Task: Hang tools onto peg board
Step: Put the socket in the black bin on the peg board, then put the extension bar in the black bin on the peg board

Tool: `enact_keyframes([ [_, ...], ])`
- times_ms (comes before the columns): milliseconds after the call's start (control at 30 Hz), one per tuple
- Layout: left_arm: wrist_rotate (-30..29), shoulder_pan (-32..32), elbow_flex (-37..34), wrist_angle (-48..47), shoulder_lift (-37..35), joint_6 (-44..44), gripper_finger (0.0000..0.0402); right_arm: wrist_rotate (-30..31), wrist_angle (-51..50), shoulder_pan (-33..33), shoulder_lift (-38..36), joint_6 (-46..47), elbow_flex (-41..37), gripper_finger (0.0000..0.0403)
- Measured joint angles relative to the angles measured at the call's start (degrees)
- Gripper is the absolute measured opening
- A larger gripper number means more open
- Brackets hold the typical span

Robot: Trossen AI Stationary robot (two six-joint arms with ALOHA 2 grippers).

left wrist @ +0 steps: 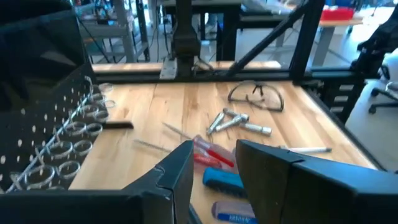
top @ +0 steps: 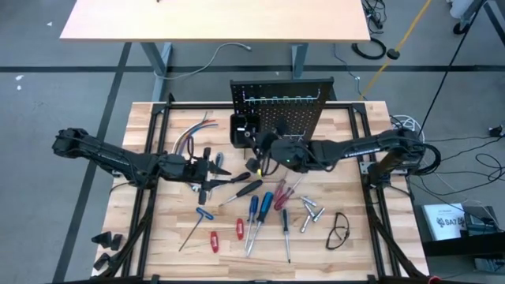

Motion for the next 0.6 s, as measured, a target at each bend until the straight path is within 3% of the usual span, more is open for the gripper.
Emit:
enact_keyframes([
  [200,0.0,0.0,0.0,-2.39,0.0,-0.45,0.0127,0.09,-0.37,-1.37,0.85,-0.54,0.0,0.0059],
  [333,0.46,0.0,0.0,-2.77,0.0,-0.49,0.0127,4.34,0.06,-1.33,0.58,-0.6,0.0,0.0098],
  [600,1.59,0.0,0.0,-3.16,0.0,-0.95,0.0127,4.51,-0.31,-1.85,0.26,-0.58,0.0,0.0162],
])
